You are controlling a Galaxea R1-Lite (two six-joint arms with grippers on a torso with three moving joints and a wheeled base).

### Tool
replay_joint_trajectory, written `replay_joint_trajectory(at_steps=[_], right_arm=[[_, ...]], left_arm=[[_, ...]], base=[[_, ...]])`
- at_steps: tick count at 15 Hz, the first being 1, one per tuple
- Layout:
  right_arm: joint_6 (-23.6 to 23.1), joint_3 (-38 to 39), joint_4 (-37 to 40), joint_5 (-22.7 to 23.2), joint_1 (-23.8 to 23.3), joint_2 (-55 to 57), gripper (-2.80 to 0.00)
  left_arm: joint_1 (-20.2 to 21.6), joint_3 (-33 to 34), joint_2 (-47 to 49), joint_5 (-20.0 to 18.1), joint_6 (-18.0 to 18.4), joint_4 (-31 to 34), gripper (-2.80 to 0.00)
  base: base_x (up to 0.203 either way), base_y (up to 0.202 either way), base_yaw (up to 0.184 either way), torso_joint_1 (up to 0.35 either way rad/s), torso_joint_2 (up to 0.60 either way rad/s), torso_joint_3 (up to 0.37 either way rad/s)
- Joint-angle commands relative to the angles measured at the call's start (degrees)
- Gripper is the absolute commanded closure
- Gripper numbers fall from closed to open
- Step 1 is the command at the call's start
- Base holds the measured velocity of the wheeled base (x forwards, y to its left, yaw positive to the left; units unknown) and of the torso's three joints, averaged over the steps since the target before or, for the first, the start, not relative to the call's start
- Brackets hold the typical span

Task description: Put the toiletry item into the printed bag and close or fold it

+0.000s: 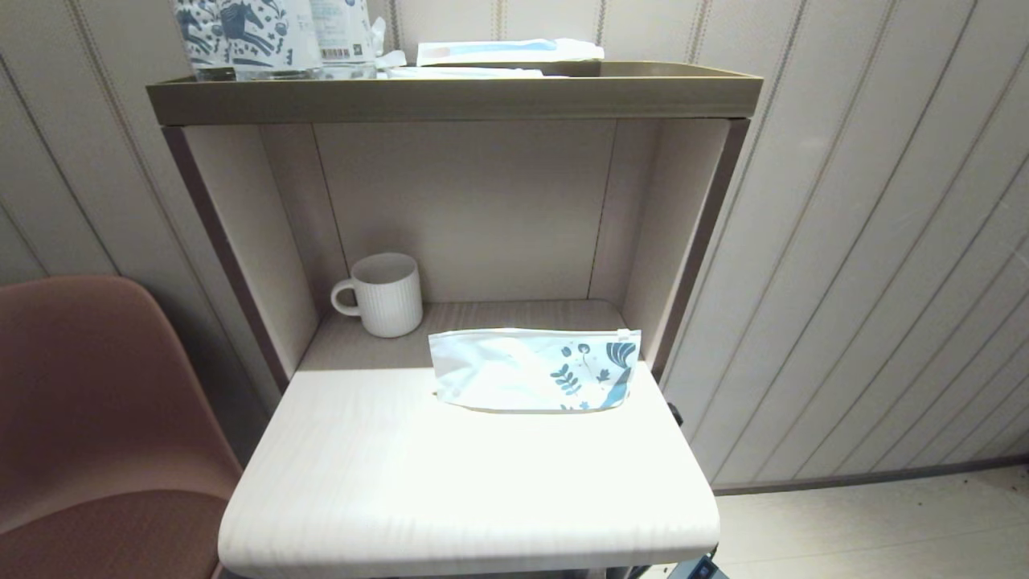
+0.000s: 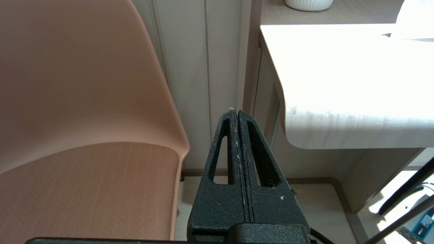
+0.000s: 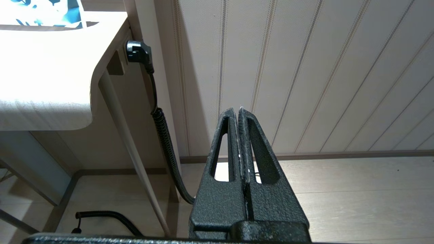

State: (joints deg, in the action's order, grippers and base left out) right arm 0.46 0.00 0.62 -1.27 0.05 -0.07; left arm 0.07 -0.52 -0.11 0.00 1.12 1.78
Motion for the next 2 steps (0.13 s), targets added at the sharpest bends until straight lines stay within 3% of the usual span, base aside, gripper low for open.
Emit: replay_joint_trajectory(at_steps=[1, 2], right_arm=[[-0.3, 0.0, 0.0, 0.3, 0.0, 0.1, 0.0], [-0.3, 0.0, 0.0, 0.3, 0.0, 0.1, 0.0]], left_arm=[[0.0, 0.0, 0.1, -0.1, -0.1, 0.0, 0.0], [0.0, 0.0, 0.1, -0.1, 0.0, 0.0, 0.0]], base=[[0.0, 0.0, 0.0, 0.0, 0.0, 0.0], [0.0, 0.0, 0.0, 0.0, 0.0, 0.0]])
